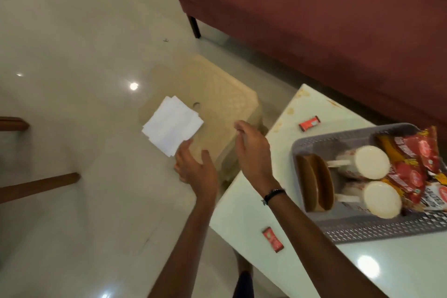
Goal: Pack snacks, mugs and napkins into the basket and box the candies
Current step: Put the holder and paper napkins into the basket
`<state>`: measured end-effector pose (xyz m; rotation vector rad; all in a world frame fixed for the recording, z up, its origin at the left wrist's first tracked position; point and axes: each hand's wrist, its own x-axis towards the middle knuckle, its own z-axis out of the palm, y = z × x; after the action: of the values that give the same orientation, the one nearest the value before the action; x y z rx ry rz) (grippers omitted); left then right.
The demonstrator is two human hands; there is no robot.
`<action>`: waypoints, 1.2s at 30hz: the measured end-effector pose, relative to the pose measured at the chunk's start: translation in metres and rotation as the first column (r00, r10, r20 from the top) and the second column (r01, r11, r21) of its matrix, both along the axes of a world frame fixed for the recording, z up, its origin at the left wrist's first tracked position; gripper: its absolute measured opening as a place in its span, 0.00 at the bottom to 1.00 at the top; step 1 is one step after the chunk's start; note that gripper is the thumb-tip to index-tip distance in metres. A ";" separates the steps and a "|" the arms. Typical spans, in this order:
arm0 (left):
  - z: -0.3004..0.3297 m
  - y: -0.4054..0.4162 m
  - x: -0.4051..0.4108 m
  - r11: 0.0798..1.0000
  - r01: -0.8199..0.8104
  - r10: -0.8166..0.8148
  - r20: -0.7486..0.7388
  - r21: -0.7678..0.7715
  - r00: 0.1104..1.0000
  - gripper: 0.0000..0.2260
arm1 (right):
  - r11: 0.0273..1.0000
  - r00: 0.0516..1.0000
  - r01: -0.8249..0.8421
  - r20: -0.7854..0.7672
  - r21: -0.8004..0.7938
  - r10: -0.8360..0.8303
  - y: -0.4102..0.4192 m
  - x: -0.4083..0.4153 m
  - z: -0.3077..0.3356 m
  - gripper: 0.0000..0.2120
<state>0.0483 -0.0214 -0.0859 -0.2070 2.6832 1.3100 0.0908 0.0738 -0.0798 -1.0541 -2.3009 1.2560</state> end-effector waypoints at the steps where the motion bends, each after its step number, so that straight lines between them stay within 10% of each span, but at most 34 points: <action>1: -0.002 -0.008 -0.018 0.997 -0.074 0.074 0.035 0.007 0.997 0.17 | 0.999 0.999 -0.038 -0.006 -0.022 0.038 -0.005 -0.021 -0.003 0.15; 9: -0.043 -0.040 -0.105 0.993 -0.114 0.119 0.145 -0.044 0.982 0.29 | 0.958 0.946 -0.234 0.189 -0.166 0.264 -0.026 -0.133 -0.051 0.25; 17: -0.053 -0.049 -0.112 0.991 -0.128 0.128 0.002 -0.038 0.992 0.25 | 0.974 0.964 -0.164 0.182 -0.159 0.192 -0.023 -0.147 -0.076 0.21; 36: -0.053 -0.059 -0.138 0.929 -0.355 0.310 0.304 0.104 0.901 0.20 | 0.830 0.998 0.056 0.057 -0.555 -0.028 -0.010 -0.156 -0.065 0.16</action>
<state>-0.0894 -0.0800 -0.1385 -0.8028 2.3585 1.4441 -0.0652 0.0637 -0.1451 -1.3098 -1.9585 1.9729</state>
